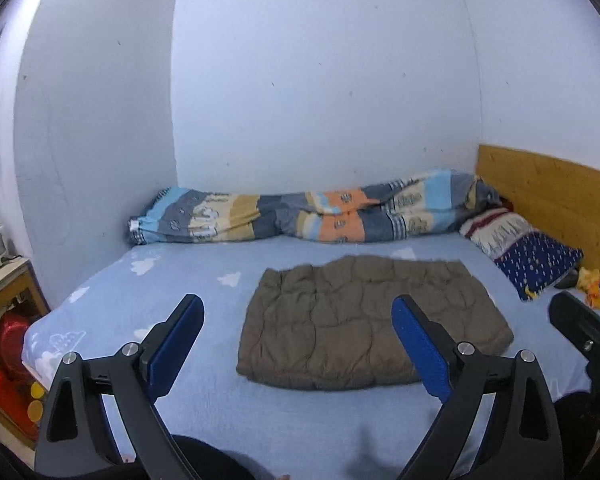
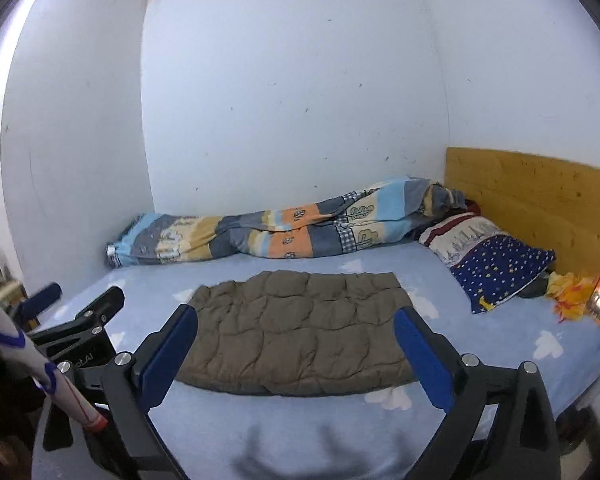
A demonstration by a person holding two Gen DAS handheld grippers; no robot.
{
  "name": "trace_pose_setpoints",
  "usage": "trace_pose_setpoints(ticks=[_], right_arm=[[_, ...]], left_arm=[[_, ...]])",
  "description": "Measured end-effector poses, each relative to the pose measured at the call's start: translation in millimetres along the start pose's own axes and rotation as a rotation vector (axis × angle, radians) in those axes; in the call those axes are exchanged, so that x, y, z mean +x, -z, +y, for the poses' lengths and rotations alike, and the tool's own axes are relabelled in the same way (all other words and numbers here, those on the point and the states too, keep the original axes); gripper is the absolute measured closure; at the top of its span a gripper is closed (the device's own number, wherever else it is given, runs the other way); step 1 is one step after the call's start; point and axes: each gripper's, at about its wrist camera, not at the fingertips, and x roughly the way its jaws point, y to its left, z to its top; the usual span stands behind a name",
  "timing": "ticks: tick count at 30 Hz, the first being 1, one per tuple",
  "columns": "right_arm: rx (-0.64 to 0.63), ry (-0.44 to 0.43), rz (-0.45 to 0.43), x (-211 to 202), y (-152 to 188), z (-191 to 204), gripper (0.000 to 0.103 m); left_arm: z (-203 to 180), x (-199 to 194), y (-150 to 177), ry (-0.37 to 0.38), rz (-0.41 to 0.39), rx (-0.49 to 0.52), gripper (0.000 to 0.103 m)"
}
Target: Fold large clothes
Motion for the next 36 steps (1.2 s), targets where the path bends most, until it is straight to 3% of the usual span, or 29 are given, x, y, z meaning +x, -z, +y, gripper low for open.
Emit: trace_pose_setpoints(ticks=[5,9,16,36], right_arm=[[-0.002,-0.033,0.038,5.2,8.9,11.8,0.002],[0.002,-0.054,0.033,3.3,10.8,15.3,0.002],[-0.014,-0.051,0.064,14.1,17.3,19.9,0.002],[-0.006,-0.053,0.111,31.3,24.1,19.1,0.002]], left_arm=[[11.4,3.9,2.8,-0.056,0.064,0.002,0.009],[23.6,3.9,4.9,-0.061,0.051,-0.043,0.009],[15.6,23.4,13.5,-0.094,0.128,0.064,0.009],[16.8,41.9,22.8,-0.100,0.181,0.079,0.009]])
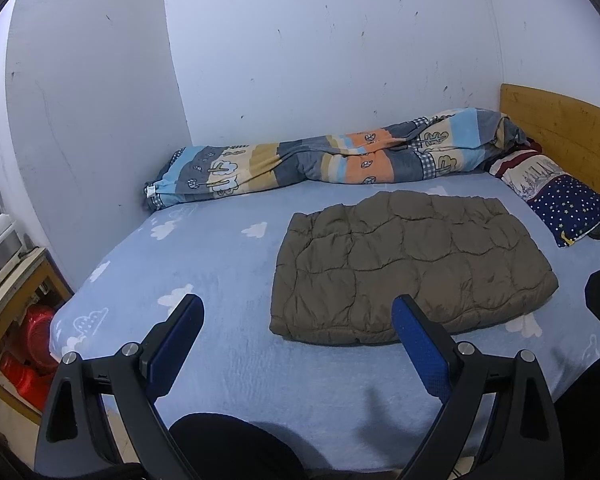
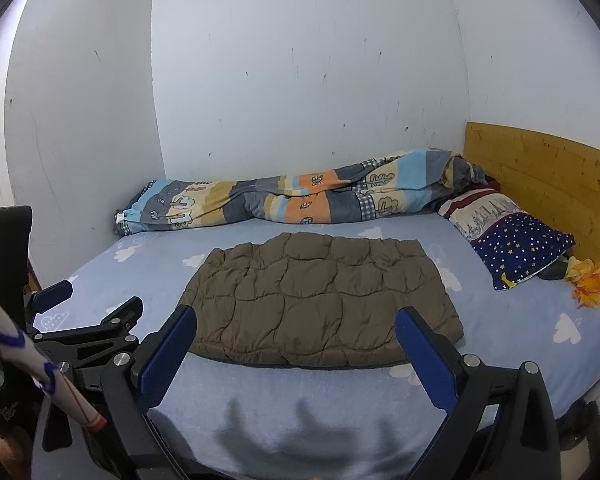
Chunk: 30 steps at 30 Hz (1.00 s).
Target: Fold large clothes
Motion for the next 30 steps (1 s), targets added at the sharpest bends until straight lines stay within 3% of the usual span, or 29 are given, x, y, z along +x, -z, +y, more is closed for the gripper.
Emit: trace_pose_setpoints(ticks=[30], right_arm=[[0.008,0.008,0.008,3.1,3.6,-1.2,0.002]], left_arm=[[1.0,1.6,1.8,-0.004,0.002,0.003,0.009]])
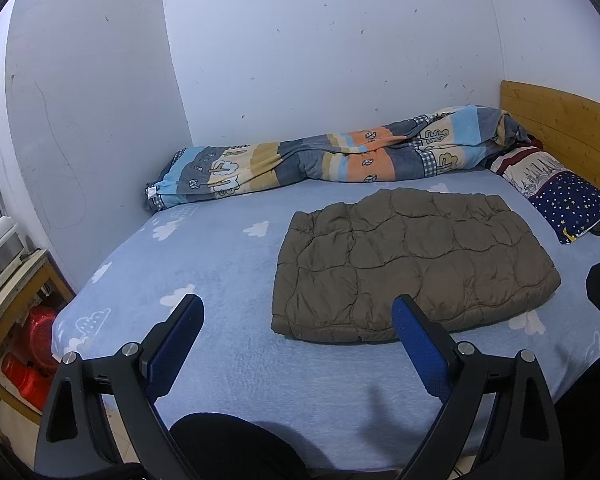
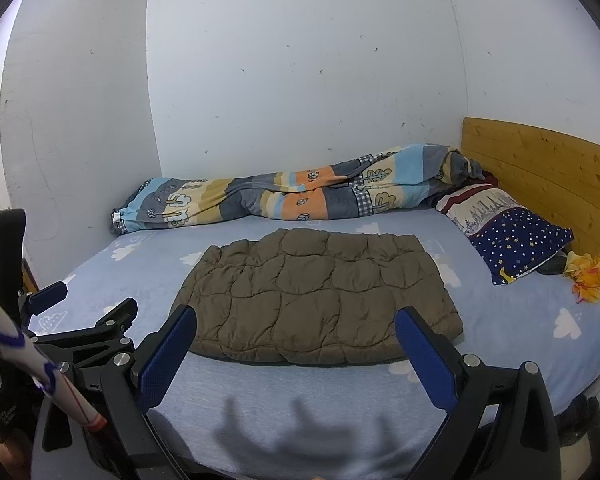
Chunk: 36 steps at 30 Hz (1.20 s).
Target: Fold large clothes
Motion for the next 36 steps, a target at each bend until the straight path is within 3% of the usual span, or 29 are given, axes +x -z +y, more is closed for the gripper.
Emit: trace_pose_setpoints(ticks=[36], right_arm=[[0.017,0.034,0.013,11.3,0.7,-3.0,0.002]], left_arm=[[4.5,4.0,-1.5,0.042,0.015,-0.026,0.009]])
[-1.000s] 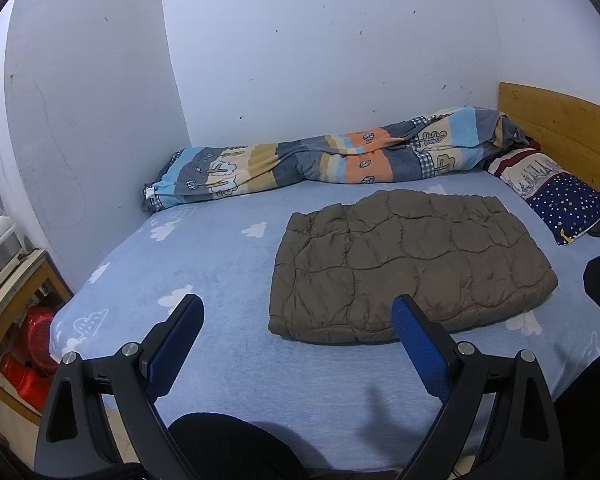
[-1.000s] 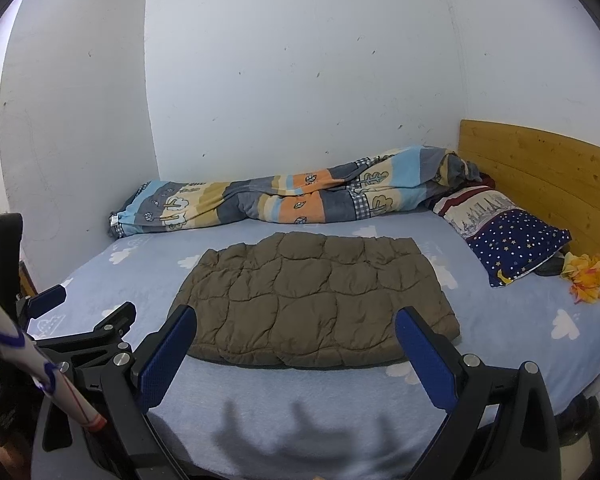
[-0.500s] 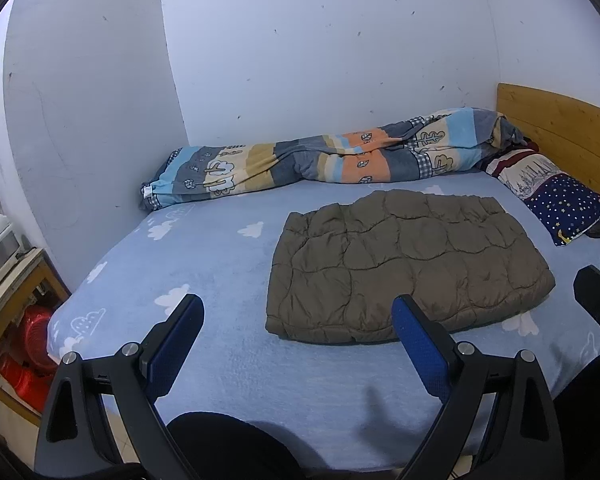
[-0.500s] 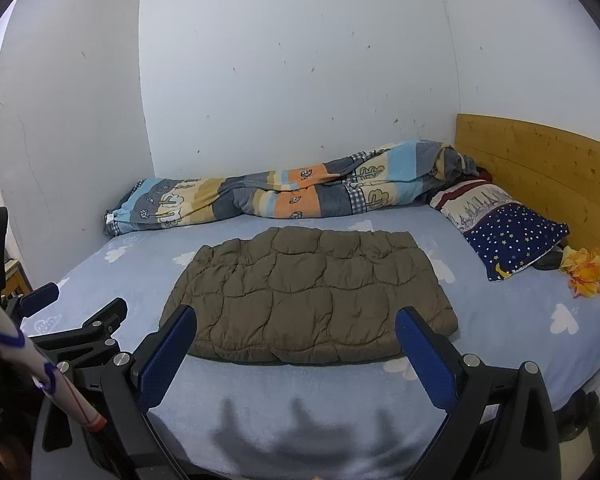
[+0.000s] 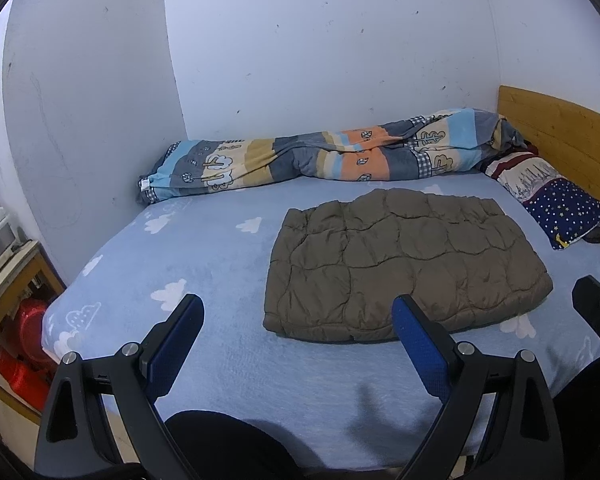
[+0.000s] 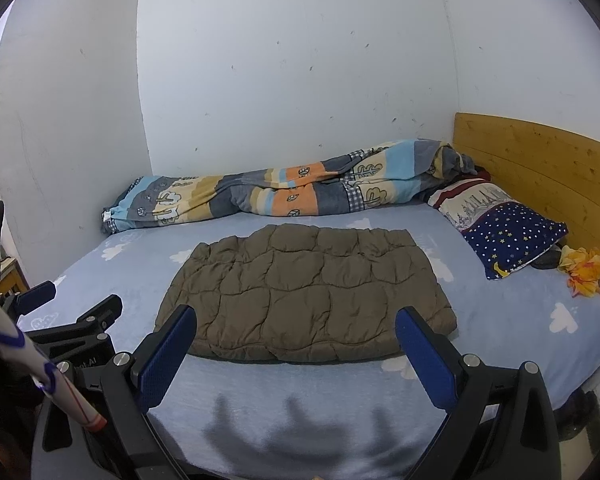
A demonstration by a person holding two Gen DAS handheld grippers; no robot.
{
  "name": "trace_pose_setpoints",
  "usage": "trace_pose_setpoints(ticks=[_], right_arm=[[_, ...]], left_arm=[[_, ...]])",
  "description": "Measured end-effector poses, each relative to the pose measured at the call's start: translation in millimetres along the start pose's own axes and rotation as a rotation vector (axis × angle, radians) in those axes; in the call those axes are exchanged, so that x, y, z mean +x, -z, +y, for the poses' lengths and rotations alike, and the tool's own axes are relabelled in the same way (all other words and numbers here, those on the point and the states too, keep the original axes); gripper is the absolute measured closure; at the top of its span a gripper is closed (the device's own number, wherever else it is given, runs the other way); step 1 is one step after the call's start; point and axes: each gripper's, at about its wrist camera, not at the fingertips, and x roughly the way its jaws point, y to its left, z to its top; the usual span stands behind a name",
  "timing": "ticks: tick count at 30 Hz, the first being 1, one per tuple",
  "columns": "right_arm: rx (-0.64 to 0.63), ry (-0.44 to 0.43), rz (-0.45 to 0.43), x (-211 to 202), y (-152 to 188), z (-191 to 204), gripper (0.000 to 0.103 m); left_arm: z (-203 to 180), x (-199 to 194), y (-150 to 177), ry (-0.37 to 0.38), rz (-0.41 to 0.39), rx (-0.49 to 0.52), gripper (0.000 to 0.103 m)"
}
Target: Fold large clothes
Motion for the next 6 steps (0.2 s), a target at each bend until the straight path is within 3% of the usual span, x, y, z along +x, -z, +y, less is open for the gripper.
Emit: trace_pose_setpoints(ticks=[3,6], right_arm=[[-0.002,0.001,-0.004,0.2,0.6,-1.7,0.002],[-0.006,-0.012,-0.004,1.1,1.8,-2.1,0.002]], left_arm=[[4.9,2.6,-0.3,0.068,0.021,-0.020,0.009],[8.0,2.3,-0.3,0.060,0.011,-0.028,0.009]])
